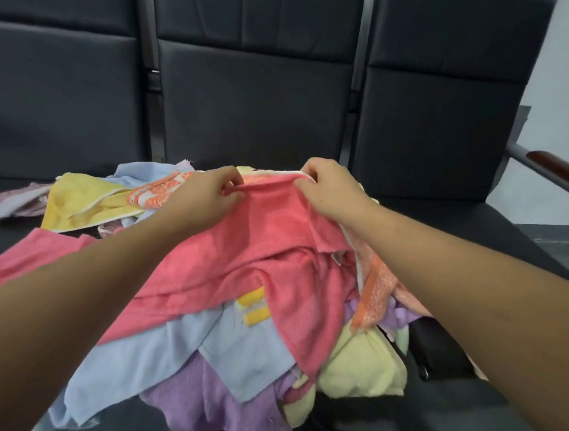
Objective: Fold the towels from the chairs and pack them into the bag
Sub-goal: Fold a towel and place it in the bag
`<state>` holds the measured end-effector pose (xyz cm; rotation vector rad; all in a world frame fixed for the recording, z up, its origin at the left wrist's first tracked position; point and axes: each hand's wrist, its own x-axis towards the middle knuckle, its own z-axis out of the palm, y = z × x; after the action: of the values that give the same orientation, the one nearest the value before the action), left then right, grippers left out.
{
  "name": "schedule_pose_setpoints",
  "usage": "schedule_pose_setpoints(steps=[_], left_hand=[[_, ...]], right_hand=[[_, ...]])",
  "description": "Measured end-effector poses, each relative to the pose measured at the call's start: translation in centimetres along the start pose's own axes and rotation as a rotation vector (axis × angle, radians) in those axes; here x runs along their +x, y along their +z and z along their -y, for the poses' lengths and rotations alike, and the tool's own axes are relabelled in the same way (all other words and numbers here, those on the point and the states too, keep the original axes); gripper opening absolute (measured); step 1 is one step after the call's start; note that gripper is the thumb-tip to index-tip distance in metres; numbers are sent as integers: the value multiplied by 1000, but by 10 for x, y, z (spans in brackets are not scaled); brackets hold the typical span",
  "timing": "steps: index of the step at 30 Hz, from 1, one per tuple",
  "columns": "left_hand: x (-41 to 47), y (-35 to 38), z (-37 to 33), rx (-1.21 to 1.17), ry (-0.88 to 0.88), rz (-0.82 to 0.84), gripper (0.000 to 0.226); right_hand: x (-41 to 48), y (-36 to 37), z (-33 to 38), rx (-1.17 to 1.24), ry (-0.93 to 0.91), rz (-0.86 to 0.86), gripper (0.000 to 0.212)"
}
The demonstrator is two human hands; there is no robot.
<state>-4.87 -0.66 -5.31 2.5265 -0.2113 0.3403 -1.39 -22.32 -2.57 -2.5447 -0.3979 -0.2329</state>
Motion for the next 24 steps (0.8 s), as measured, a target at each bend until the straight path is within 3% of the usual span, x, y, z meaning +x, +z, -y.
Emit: schedule_pose_setpoints(steps=[4,10,16,18,20,22,24], left_hand=[[-18,-28,-29,-19,34,-62,6],[-41,-80,-81,-51,92,-136,6],[-56,-109,-121,-155,143,-205,12],[-60,-118,-129,-217,128,-239,15],[-67,-125,-135,-271,116,-258,20],[-76,-132,-139,-319,122,-235,20],[-85,-138,-140,-367,112,-211,20]], right_hand=[[-24,-26,24,56,-20,-39,11],[-62,-77,52,42,-88,-135,28],[-89,-128,89,386,-141,-334,20],[-100,-142,98,341,-200,-274,11],[-111,-152,93,153,-245,-99,9],[-122,-157,80,-46,-173,59,10],[-132,-160,63,-122,-75,79,7]])
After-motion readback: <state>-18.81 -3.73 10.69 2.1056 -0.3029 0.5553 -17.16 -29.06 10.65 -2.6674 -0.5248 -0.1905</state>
